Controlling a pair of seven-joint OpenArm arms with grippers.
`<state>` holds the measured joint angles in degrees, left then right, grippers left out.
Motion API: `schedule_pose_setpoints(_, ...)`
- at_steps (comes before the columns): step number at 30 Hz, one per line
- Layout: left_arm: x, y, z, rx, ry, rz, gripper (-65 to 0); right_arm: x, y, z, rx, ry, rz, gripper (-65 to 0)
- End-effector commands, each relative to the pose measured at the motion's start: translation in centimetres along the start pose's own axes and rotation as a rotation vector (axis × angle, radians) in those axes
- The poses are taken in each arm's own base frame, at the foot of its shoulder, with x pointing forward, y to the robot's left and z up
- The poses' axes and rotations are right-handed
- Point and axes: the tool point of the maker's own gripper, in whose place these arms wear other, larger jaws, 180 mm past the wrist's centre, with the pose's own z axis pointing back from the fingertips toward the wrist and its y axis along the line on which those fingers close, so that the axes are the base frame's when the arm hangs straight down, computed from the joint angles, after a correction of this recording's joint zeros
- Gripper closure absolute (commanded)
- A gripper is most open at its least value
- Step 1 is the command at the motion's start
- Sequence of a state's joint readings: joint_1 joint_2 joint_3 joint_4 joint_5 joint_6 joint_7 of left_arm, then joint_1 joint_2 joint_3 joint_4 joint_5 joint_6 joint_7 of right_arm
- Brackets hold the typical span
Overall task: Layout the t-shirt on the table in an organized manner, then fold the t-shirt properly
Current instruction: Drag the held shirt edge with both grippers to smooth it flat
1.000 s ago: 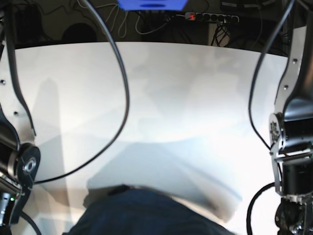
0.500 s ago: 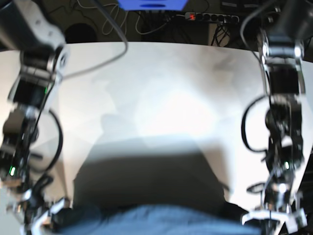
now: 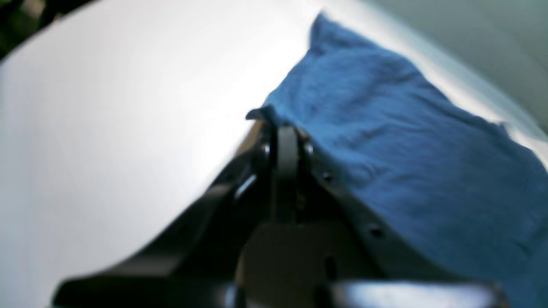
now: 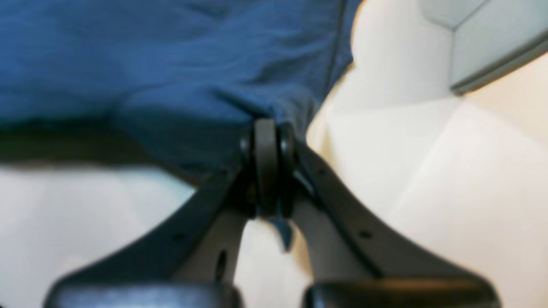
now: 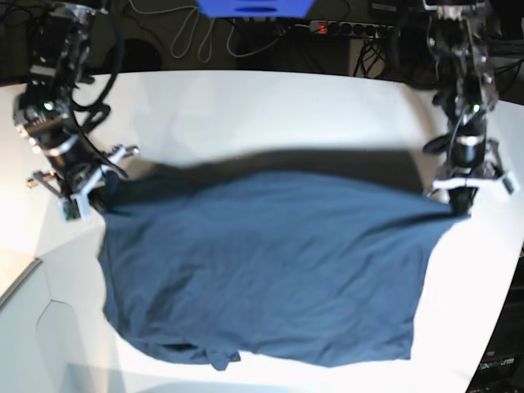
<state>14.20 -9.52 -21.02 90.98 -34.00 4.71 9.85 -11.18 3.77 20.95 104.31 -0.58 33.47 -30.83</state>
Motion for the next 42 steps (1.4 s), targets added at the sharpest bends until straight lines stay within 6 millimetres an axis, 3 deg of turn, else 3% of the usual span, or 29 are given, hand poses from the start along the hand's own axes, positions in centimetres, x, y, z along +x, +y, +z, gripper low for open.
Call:
schedule_pose_setpoints(1, 0.9, 0.1, 0.4, -0.015, -0.032, 0.008, 0.0, 0.2, -0.7, 0.9, -0.002, -0.024, 0.020, 0.0)
schedule_pose_setpoints(4, 0.0, 1.9, 1.6, 0.019, -0.005, 0.035, 0.0, -1.7, -2.1, 2.5, -0.014, 0.018, 0.036, 0.0)
schedule_pose_setpoints(8, 0.0, 3.1, 2.7, 0.041, -0.003, 0.039, 0.0, -2.8, -3.7, 4.4, -0.077, 0.044, 0.033, 0.0)
schedule_pose_setpoints(15, -1.0, 4.5, 4.8, 0.067, 0.032, 0.014, 0.0, -7.2, -2.1, 6.4, -0.045, 0.157, 0.019, 0.0)
schedule_pose_setpoints(27, -3.9, 7.2, 7.7, 0.125, 0.126, -0.025, 0.0, -11.4, -0.4, 8.3, -0.015, 0.260, -0.028, 0.0)
schedule_pose_setpoints(32, -3.4, 9.4, 8.6, 0.193, 0.104, -0.012, 0.0, -14.7, 0.3, 8.1, 0.013, 0.333, -0.086, 0.0)
schedule_pose_setpoints(42, -2.9, 10.4, 9.0, 0.226, 0.087, -0.001, 0.0, -15.1, 0.4, 8.0, 0.017, 0.340, -0.095, 0.0)
